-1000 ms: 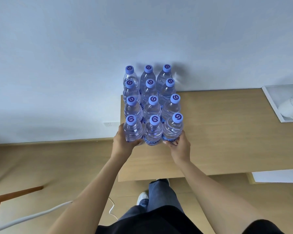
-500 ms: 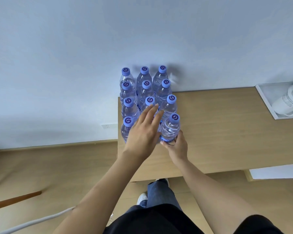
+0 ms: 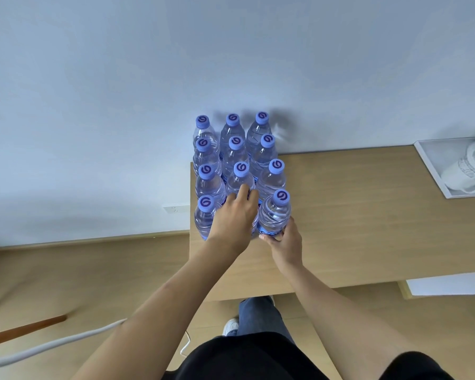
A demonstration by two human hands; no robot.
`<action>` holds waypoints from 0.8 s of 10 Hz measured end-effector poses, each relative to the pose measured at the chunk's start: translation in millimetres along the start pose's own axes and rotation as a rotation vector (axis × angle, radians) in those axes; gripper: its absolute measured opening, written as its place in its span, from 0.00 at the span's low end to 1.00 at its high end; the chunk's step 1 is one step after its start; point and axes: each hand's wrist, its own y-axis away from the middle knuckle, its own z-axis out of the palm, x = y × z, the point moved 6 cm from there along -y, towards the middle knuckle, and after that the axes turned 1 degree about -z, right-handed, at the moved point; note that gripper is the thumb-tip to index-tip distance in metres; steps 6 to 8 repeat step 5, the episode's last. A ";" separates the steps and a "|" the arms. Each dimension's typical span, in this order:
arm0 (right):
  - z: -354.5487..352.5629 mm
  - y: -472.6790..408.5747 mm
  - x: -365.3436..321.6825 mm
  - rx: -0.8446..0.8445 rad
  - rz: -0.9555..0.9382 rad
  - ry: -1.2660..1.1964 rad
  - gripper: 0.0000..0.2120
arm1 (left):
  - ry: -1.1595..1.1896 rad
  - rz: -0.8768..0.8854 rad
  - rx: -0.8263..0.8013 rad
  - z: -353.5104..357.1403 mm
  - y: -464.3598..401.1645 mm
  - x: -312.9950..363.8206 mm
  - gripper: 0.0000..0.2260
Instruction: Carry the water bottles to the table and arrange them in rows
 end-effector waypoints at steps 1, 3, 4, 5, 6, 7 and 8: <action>-1.2 0.1 -1.9 0.000 0.003 0.019 0.32 | 0.007 0.002 0.003 1.4 2.5 1.0 0.21; -14.7 -0.5 -7.7 -0.195 0.066 0.172 0.41 | -0.110 0.094 0.024 -3.9 7.7 3.5 0.29; -38.9 -9.2 -13.8 -0.260 0.111 0.318 0.46 | -0.038 0.095 0.066 -22.0 12.1 1.1 0.30; -71.3 -14.9 -41.1 -0.233 0.075 0.373 0.43 | -0.012 0.043 0.150 -49.1 16.3 -1.8 0.26; -71.3 -14.9 -41.1 -0.233 0.075 0.373 0.43 | -0.012 0.043 0.150 -49.1 16.3 -1.8 0.26; -71.3 -14.9 -41.1 -0.233 0.075 0.373 0.43 | -0.012 0.043 0.150 -49.1 16.3 -1.8 0.26; -71.3 -14.9 -41.1 -0.233 0.075 0.373 0.43 | -0.012 0.043 0.150 -49.1 16.3 -1.8 0.26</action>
